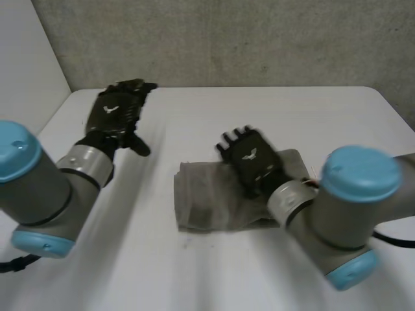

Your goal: Fold the towel.

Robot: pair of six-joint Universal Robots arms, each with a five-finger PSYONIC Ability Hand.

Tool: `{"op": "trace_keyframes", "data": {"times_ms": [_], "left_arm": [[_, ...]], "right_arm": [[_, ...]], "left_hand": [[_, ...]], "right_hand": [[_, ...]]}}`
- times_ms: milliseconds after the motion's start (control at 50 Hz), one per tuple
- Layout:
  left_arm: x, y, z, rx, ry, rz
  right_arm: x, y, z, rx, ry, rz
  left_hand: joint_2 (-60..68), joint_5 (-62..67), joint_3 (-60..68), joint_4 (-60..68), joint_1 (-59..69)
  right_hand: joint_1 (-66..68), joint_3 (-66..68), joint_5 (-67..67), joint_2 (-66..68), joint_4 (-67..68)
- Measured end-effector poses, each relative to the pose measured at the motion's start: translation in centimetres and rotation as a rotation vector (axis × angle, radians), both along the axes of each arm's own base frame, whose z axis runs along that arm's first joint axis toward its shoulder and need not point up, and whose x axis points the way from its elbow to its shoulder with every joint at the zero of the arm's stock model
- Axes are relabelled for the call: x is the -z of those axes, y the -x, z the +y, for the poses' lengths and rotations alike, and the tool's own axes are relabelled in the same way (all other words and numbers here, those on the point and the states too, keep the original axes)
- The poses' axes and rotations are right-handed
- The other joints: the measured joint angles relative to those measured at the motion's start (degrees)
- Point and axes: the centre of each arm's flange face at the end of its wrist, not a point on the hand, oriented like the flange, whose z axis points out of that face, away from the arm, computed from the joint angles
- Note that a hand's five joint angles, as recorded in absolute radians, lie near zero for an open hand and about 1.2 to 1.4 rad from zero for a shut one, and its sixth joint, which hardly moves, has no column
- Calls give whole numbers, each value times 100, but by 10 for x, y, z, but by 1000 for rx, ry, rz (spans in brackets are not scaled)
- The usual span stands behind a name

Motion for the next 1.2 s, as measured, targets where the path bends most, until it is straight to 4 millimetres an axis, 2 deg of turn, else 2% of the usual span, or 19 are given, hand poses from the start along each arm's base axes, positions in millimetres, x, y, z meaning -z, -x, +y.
{"op": "trace_keyframes", "data": {"times_ms": [120, 140, 220, 340, 380, 420, 440, 460, 480, 540, 600, 680, 780, 860, 940, 980, 1120, 1160, 1200], "left_arm": [[7, 36, 15, 96, -28, -12], [14, 49, 22, 127, -53, -26], [36, 75, 38, 170, -124, -74], [72, 94, 52, 145, -210, -185], [90, 93, 55, 101, -236, -254], [98, 91, 55, 71, -244, -294], [104, 88, 56, 46, -248, -330], [107, 86, 56, 33, -249, -351], [109, 85, 56, 24, -249, -365], [114, 78, 59, 1, -246, -413], [107, 75, 61, -4, -233, -417], [85, 73, 63, -9, -195, -383], [45, 67, 61, -31, -131, -314], [18, 53, 54, -85, -92, -267], [-11, 21, 38, -197, -57, -220], [-22, 4, 30, -253, -41, -201], [-37, -21, 19, -334, -10, -170], [-38, -23, 18, -337, -3, -163], [-39, -22, 18, -334, 1, -159]], "right_arm": [[-5, 44, -23, 139, -201, -104], [-1, 58, -27, 175, -266, -113], [11, 83, -33, 230, -365, -109], [26, 105, -36, 277, -412, -69], [33, 112, -37, 286, -404, -38], [36, 114, -37, 286, -386, -14], [39, 116, -38, 283, -362, 12], [40, 116, -39, 281, -347, 23], [41, 117, -40, 275, -322, 42], [40, 116, -45, 257, -217, 107], [31, 109, -49, 233, -120, 150], [15, 87, -46, 180, -14, 174], [-12, 31, -16, 36, 129, 165], [-19, -6, 13, -84, 196, 166], [-6, -41, 49, -236, 238, 198], [10, -56, 68, -322, 236, 221], [45, -70, 95, -491, 180, 243], [48, -70, 96, -527, 154, 224], [46, -69, 94, -533, 137, 205]], "left_hand": [[0, 0, 0, 0, 0], [1, 0, 0, 1, 0], [14, 0, 13, 11, 0], [15, 0, 13, 11, 0], [14, 0, 11, 8, 0], [11, 0, 4, 4, 0], [1, 0, 1, 0, 0], [1, 0, 1, 0, 0], [1, 0, 1, 0, 0], [0, -11, 1, 0, 0], [0, -11, 1, 0, 0], [0, -22, 0, 0, 0], [0, -22, 0, -1, 0], [0, -22, -1, -5, -10], [-2, -22, -2, -5, -17], [-2, -22, -2, -6, -17], [-2, -22, -2, -6, -17], [-2, -22, -2, -6, -17], [-3, -22, -2, -6, -17]], "right_hand": [[0, 0, -4, 0, 0], [0, 0, -11, 0, 0], [0, 0, -16, 0, 0], [0, 18, -16, 1, 1], [275, 471, 372, 376, 394], [1578, 1924, 1710, 1811, 1821], [2778, 3151, 2851, 3210, 3052], [3108, 3518, 3180, 3463, 3411], [3941, 4755, 4363, 4797, 4667], [4090, 5542, 4982, 5407, 5472], [4090, 5547, 4982, 5407, 5492], [4090, 5547, 5035, 5407, 5499], [4200, 5546, 5264, 5407, 5504], [4200, 5547, 5275, 5407, 5508], [4200, 5546, 5281, 5407, 5510], [4200, 5547, 5288, 5408, 5510], [4190, 5484, 5251, 5352, 5438], [2977, 3798, 3741, 3686, 3704], [2255, 2824, 2779, 2700, 2720]]}}
